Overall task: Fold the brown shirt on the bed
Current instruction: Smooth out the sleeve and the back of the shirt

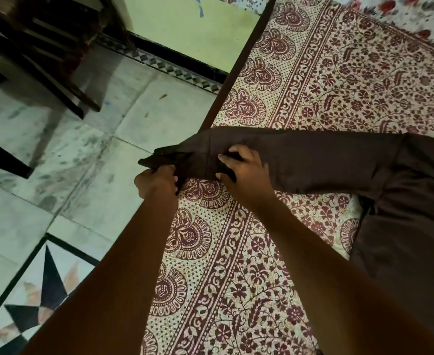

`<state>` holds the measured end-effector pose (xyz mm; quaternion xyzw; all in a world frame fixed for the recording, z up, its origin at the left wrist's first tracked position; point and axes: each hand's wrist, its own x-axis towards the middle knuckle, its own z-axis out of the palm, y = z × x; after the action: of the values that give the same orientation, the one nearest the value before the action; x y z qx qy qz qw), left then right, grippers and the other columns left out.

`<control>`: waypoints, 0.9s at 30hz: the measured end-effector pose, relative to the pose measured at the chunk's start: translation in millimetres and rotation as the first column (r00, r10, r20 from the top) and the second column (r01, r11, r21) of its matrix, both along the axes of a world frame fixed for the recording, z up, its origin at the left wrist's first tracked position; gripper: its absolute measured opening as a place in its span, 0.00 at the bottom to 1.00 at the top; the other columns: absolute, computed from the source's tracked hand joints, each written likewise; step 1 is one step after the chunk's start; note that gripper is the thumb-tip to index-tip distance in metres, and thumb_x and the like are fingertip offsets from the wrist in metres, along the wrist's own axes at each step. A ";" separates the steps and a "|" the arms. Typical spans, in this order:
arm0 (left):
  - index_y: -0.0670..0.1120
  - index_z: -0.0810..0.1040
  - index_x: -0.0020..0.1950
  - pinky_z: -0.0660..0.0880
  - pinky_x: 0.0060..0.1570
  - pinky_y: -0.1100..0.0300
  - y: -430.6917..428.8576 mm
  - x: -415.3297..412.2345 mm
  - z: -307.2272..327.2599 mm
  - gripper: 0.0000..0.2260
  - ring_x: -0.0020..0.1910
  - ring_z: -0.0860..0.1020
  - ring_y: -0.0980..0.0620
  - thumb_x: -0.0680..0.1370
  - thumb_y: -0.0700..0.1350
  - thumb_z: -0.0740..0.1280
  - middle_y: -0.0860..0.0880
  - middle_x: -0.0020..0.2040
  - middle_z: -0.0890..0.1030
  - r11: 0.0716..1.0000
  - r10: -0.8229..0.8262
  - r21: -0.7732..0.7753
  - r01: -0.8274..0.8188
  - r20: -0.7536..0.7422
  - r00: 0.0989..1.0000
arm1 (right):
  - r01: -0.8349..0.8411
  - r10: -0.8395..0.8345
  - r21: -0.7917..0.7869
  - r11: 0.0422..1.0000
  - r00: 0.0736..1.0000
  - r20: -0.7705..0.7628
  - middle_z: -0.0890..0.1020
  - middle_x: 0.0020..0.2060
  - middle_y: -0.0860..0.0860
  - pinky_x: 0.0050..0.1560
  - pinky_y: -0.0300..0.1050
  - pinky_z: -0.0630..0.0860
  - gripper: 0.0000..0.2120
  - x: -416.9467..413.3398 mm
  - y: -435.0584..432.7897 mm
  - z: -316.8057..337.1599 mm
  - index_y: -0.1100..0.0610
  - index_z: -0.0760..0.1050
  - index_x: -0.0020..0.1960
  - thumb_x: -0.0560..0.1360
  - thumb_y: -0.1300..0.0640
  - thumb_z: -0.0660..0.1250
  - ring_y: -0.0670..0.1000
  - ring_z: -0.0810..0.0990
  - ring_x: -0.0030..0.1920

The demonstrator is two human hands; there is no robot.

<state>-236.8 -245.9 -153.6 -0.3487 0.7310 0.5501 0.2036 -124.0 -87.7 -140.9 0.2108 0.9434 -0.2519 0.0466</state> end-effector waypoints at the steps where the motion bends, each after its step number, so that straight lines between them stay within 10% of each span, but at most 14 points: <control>1: 0.38 0.83 0.54 0.76 0.37 0.56 -1.5 -1.6 -1.5 0.12 0.29 0.78 0.48 0.75 0.44 0.76 0.45 0.36 0.82 1.000 0.011 0.013 -0.011 -0.002 1.000 | -0.014 0.015 0.017 1.000 1.000 -0.008 0.69 0.73 0.50 0.68 0.64 0.68 0.22 2.0 1.1 0.0 0.48 0.76 0.72 0.79 0.45 0.69 0.55 0.64 0.74; 4: 0.39 0.81 0.61 0.77 0.34 0.59 -5.6 -10.8 -11.2 0.17 0.34 0.80 0.48 0.74 0.42 0.77 0.42 0.46 0.84 0.999 0.048 0.024 -0.048 0.017 0.999 | 0.156 -0.152 0.083 0.984 0.987 -0.051 0.67 0.76 0.52 0.71 0.66 0.63 0.23 5.8 8.9 -2.7 0.49 0.74 0.73 0.81 0.43 0.65 0.56 0.63 0.76; 7: 0.41 0.65 0.77 0.79 0.62 0.46 0.9 -15.9 -12.7 0.34 0.64 0.78 0.36 0.75 0.40 0.76 0.37 0.71 0.73 0.992 0.041 -0.120 -0.029 0.097 0.994 | 0.496 -0.503 0.134 0.858 0.864 0.022 0.59 0.81 0.57 0.75 0.69 0.56 0.31 9.9 17.2 -12.3 0.53 0.62 0.80 0.82 0.39 0.59 0.60 0.54 0.81; 9: 0.42 0.62 0.76 0.71 0.67 0.50 11.2 -3.8 3.3 0.33 0.71 0.70 0.34 0.74 0.35 0.72 0.37 0.75 0.63 0.921 -0.154 -0.372 0.118 -0.068 0.986 | 0.443 -0.464 0.198 0.874 0.883 0.070 0.52 0.83 0.57 0.77 0.69 0.51 0.34 10.5 14.3 -21.8 0.54 0.54 0.83 0.84 0.37 0.53 0.62 0.47 0.83; 13: 0.45 0.75 0.68 0.74 0.63 0.45 21.9 19.3 7.0 0.20 0.66 0.73 0.39 0.76 0.35 0.66 0.42 0.70 0.74 0.646 -0.763 -0.609 0.460 -0.516 0.390 | -0.091 0.084 0.172 0.981 0.995 0.047 0.51 0.84 0.53 0.81 0.65 0.51 0.30 4.4 17.0 -30.5 0.52 0.53 0.84 0.85 0.42 0.47 0.59 0.47 0.84; 17: 0.56 0.60 0.82 0.57 0.77 0.37 37.3 19.1 -7.9 0.26 0.82 0.57 0.46 0.84 0.57 0.56 0.52 0.84 0.58 0.140 -0.981 -0.664 0.735 -0.192 0.014 | 0.024 -0.014 0.154 0.988 0.997 -0.070 0.57 0.83 0.55 0.81 0.61 0.56 0.27 25.7 48.3 -21.4 0.57 0.58 0.83 0.86 0.48 0.50 0.57 0.54 0.83; 22: 0.56 0.48 0.85 0.54 0.78 0.34 42.8 26.3 -15.7 0.28 0.84 0.50 0.43 0.85 0.55 0.51 0.47 0.86 0.49 -0.020 -0.997 -0.816 0.577 0.056 0.045 | 0.542 -0.582 0.293 0.787 0.810 0.064 0.51 0.83 0.62 0.81 0.64 0.50 0.37 77.1 78.2 -31.9 0.60 0.52 0.84 0.84 0.37 0.50 0.64 0.48 0.83; 27: 0.49 0.52 0.85 0.52 0.80 0.39 89.3 57.5 -3.1 0.31 0.85 0.46 0.46 0.82 0.47 0.56 0.51 0.86 0.45 -0.060 -0.981 -0.851 0.521 -0.046 -0.189 | 0.039 -0.087 0.237 0.971 0.976 0.198 0.43 0.84 0.57 0.82 0.59 0.43 0.35 55.3 94.1 -28.6 0.56 0.43 0.85 0.85 0.39 0.46 0.59 0.41 0.84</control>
<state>-179.2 -156.7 -156.7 0.4438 0.8862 0.0947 0.0935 -68.7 6.3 -169.4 0.2698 0.9491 -0.1184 0.1116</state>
